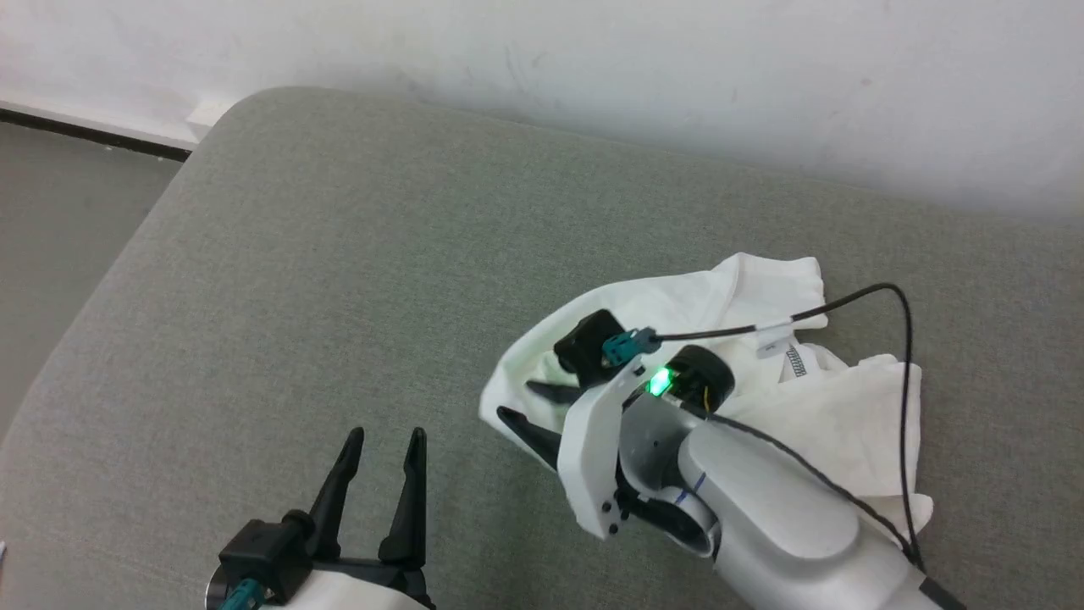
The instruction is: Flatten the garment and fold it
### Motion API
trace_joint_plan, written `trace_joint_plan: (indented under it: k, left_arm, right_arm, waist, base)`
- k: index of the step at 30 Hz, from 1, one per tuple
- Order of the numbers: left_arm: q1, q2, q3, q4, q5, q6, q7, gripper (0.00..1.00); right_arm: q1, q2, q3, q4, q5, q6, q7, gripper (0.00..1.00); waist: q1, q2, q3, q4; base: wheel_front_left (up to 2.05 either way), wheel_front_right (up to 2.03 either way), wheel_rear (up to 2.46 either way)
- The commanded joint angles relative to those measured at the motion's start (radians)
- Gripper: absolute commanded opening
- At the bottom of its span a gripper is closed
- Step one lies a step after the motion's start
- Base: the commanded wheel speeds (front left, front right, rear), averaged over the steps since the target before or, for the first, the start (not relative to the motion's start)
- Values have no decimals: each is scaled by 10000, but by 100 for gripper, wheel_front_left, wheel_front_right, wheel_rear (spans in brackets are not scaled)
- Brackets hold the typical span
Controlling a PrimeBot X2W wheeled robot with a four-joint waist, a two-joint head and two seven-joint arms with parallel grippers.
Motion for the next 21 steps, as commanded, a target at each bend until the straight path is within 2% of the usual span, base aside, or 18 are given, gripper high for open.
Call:
trace_joint_plan:
  k: [1, 5, 10, 11, 14, 17, 21]
  left_arm:
    - [-101, -50, 16, 28, -45, -52, -47, 100]
    - [-73, -57, 70, -40, 25, -18, -47, 100]
    - [70, -37, 167, -245, 174, 31, -47, 100]
    - [70, -37, 167, -245, 174, 31, -47, 100]
    - [174, -12, 181, -349, 235, 37, -47, 100]
    - [241, 4, 183, -451, 262, 32, -47, 100]
    - [266, 25, 224, -592, 283, 24, -47, 100]
  right_arm:
    - [-256, -7, -188, 185, 186, -7, -275, 100]
    - [-634, -104, -1248, 373, -48, -7, -1036, 100]
    - [-253, -1292, -3141, -243, -849, -7, -1534, 100]
    - [-253, -1292, -3141, -243, -849, -7, -1534, 100]
    - [634, -2053, -4381, -1075, -1339, -7, -1076, 100]
    - [1991, -2518, -5635, -2271, -1638, -7, -130, 100]
    - [4158, -2519, -7035, -4242, -1872, -7, 1457, 100]
  waist:
    - [-1, 0, -31, -159]
    - [-1, 0, -179, -484]
    - [-1, 0, -300, -901]
    - [-1, 0, -300, -901]
    - [-1, 0, -252, -1059]
    - [-1, 0, -122, -1144]
    - [-1, 0, 71, -1174]
  base:
    - [0, 0, 0]
    - [0, 0, 0]
    - [0, 0, 0]
    - [0, 0, 0]
    - [0, 0, 0]
    - [0, 0, 0]
    - [0, 0, 0]
